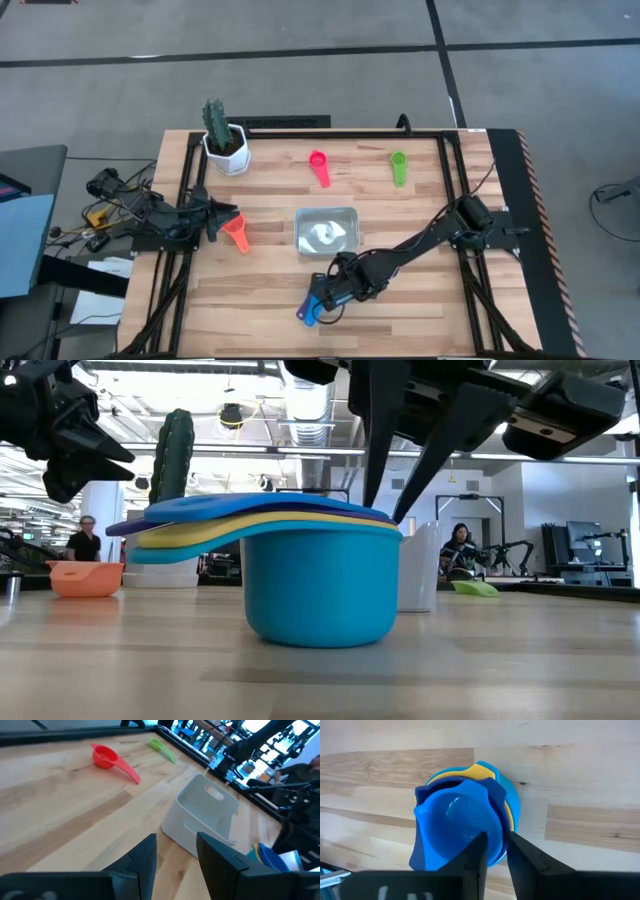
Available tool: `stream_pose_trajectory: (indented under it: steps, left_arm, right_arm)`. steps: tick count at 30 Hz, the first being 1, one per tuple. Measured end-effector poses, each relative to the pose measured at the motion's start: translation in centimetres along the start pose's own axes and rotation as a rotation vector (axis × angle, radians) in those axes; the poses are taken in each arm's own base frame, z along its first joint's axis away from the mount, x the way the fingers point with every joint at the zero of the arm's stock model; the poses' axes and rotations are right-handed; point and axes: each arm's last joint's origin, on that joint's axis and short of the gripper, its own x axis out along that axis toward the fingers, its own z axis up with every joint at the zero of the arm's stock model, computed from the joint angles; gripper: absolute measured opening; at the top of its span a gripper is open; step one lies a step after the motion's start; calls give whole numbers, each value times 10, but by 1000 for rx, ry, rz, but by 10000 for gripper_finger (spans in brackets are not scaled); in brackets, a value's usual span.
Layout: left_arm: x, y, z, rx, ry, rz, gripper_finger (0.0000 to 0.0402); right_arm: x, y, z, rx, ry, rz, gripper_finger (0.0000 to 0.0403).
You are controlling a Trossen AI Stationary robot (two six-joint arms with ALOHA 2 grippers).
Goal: Nest measuring cups in basket
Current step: Stack the blue measuring cup on top of the dark blue measuring cup
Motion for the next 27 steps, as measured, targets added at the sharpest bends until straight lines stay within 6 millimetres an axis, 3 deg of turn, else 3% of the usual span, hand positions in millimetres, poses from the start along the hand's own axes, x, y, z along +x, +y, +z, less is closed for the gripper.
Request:
stream_pose_trajectory:
  steps: [4,12,22,27]
  left_arm:
    - [2,-3,-3,-22,66,-44,128]
    - [17,-23,-12,-45,192,-122,120]
    - [49,-63,-41,-60,358,-282,9]
    - [64,-79,-65,-78,396,-314,5]
  right_arm:
    - [-8,-1,2,-8,-13,-4,118]
    - [-47,-6,5,-98,-35,2,134]
    - [-37,-22,-14,-216,22,-46,116]
    - [-37,-28,-25,-245,47,-33,100]
